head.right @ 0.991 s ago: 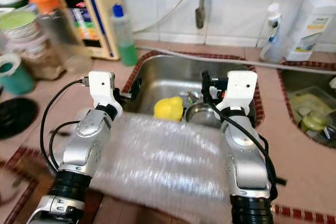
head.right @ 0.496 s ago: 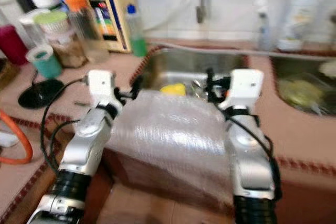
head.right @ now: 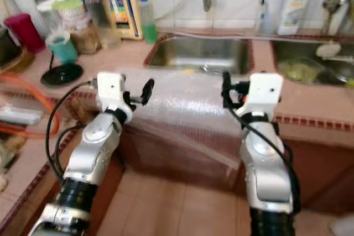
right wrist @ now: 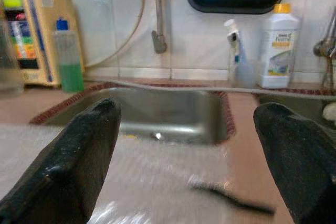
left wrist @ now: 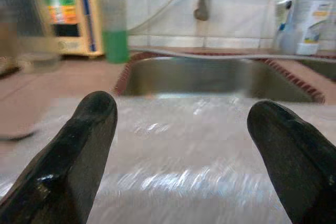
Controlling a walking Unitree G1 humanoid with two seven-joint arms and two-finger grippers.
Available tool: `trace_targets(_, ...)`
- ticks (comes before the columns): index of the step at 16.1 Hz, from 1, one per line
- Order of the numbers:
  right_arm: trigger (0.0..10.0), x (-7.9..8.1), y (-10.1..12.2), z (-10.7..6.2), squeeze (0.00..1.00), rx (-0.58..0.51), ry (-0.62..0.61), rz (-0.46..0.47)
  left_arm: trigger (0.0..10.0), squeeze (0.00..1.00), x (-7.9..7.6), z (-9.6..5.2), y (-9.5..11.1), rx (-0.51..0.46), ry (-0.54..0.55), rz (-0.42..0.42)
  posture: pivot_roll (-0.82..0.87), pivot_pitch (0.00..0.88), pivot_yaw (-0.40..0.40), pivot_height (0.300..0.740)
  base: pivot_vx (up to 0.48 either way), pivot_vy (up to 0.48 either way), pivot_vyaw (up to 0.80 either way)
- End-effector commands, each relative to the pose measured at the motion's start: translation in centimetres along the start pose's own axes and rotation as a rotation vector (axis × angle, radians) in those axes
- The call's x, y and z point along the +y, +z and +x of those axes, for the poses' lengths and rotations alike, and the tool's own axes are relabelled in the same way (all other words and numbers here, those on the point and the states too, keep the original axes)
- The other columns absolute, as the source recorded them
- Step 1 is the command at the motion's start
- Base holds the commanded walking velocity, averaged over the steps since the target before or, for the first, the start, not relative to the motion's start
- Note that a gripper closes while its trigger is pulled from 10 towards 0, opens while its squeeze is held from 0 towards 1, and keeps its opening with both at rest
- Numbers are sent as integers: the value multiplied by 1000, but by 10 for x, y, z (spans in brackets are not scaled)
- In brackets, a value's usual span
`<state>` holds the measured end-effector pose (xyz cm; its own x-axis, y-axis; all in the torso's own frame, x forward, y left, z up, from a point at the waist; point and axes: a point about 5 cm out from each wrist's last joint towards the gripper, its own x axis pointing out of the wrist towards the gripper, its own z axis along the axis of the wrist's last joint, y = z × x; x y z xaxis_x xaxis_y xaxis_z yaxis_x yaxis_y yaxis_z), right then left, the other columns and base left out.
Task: Kitchen organization
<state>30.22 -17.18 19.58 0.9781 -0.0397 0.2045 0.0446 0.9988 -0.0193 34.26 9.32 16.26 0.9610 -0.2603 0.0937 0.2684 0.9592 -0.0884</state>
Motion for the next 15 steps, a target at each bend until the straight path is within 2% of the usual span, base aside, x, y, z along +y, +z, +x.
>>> trace_targets(1,10000,5,3,1,0,-11,21,-3,10000,0,5,-1,1,-3,20,-2,-78,0,108,740,-341,0,0)
trace_targets(12,10000,6,-1,-2,0,1,16,-6,10000,0,4,-3,-2,3,-34,11,-88,0,121,740,-26,0,0)
trace_targets(14,10000,5,-3,-3,0,8,10,-7,10000,0,5,-5,-7,26,-36,-46,-90,0,121,740,0,0,0)
trace_targets(15,10000,4,-5,-4,0,16,7,-6,10000,0,7,-6,-10,33,-38,-42,-91,0,121,740,0,-480,0)
